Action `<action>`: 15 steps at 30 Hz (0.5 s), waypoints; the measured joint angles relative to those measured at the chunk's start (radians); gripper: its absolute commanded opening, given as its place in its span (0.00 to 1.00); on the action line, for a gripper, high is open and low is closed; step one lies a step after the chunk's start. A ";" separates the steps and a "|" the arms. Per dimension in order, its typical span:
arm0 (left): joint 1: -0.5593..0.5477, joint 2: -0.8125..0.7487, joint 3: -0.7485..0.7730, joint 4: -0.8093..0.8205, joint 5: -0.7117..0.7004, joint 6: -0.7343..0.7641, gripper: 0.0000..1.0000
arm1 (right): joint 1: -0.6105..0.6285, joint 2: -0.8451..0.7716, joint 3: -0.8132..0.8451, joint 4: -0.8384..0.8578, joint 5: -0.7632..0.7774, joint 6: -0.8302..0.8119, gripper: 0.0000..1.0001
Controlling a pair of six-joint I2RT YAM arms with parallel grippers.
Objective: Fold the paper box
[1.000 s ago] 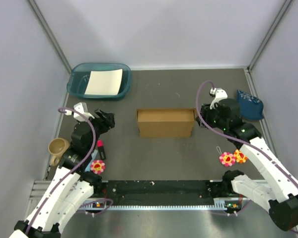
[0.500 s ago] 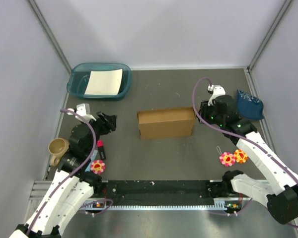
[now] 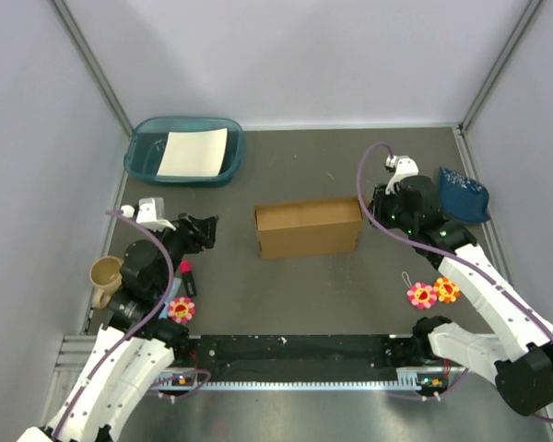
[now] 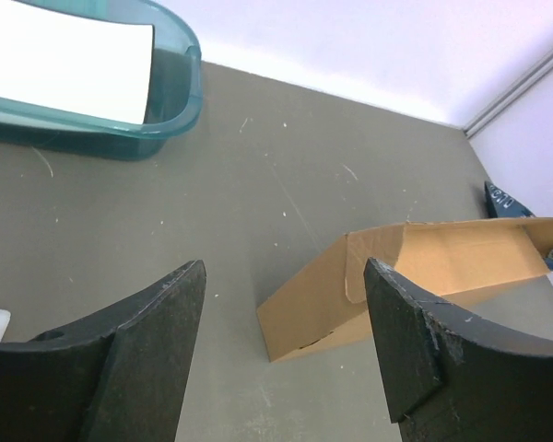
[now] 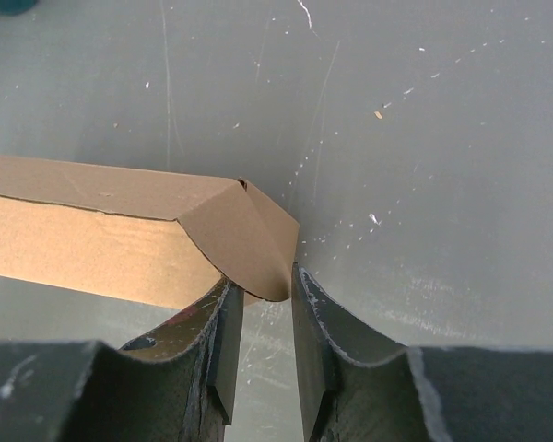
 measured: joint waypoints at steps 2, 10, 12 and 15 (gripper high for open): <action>0.000 -0.030 -0.005 0.004 0.015 0.010 0.78 | 0.000 0.000 0.000 0.004 0.000 0.000 0.28; 0.000 -0.121 -0.111 0.084 0.162 0.045 0.83 | 0.000 0.005 0.000 0.016 0.000 0.002 0.27; 0.000 -0.074 -0.111 0.103 0.218 0.049 0.81 | 0.000 0.007 0.000 0.018 0.000 0.003 0.27; 0.000 0.047 -0.097 0.118 0.291 0.058 0.79 | 0.000 0.008 0.000 0.021 -0.003 0.005 0.27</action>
